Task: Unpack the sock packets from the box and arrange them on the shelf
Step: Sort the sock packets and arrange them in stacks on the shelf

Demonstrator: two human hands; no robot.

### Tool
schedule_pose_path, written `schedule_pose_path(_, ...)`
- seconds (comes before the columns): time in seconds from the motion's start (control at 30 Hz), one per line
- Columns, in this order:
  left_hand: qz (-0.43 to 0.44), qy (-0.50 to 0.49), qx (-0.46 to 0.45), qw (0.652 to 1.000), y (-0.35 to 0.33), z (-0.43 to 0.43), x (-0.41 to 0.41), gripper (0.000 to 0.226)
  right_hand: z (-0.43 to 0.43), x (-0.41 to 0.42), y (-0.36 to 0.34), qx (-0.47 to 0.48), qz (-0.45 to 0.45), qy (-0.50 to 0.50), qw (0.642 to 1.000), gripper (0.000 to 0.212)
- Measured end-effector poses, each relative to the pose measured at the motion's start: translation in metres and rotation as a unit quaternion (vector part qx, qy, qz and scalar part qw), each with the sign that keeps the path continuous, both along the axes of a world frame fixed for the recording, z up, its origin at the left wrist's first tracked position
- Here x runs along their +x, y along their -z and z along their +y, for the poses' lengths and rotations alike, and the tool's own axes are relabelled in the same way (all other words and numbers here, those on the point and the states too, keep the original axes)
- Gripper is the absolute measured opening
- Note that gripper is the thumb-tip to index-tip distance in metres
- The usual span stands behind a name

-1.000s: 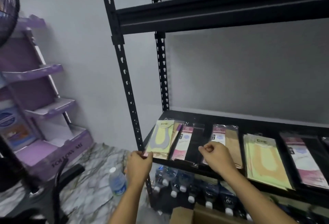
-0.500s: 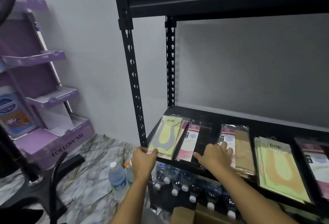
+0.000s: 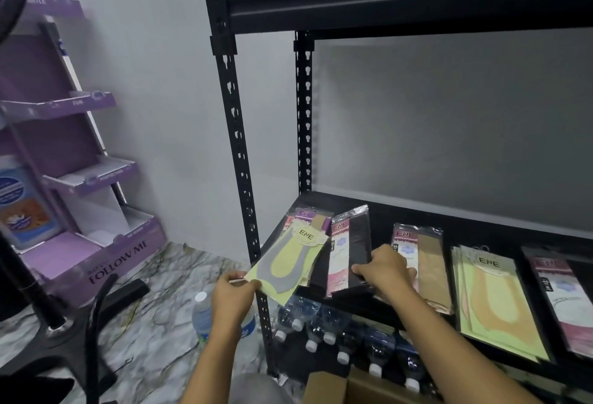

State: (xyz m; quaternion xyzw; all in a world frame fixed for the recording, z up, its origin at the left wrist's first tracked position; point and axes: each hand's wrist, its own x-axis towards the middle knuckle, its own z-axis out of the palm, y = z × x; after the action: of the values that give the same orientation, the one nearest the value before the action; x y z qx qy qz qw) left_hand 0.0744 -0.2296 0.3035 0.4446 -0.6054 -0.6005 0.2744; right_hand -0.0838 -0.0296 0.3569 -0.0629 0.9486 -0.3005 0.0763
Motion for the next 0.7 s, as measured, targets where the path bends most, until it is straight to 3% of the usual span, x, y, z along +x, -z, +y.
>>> schedule_pose_path(0.13, 0.076, 0.028, 0.083, 0.993, -0.005, 0.004, 0.014, 0.013, 0.011, 0.004, -0.007, -0.138, -0.016, 0.045, 0.989, 0.044)
schedule_pose_path(0.33, 0.083, 0.094, 0.11, 0.986, -0.003, 0.015, 0.023, 0.018, 0.041, 0.018, -0.004, -0.253, 0.03, 0.087, 0.963, 0.009)
schedule_pose_path(0.6, 0.16, 0.101, 0.114, 0.975, -0.015, 0.046, 0.028, 0.025, 0.079, 0.033, -0.008, -0.403, 0.038, 0.093, 0.91, 0.023)
schedule_pose_path(0.7, 0.204, 0.099, 0.111, 0.968, -0.025, 0.066, 0.025, 0.021, 0.094, 0.045, -0.021, -0.463, 0.037, 0.068, 0.883, 0.015)
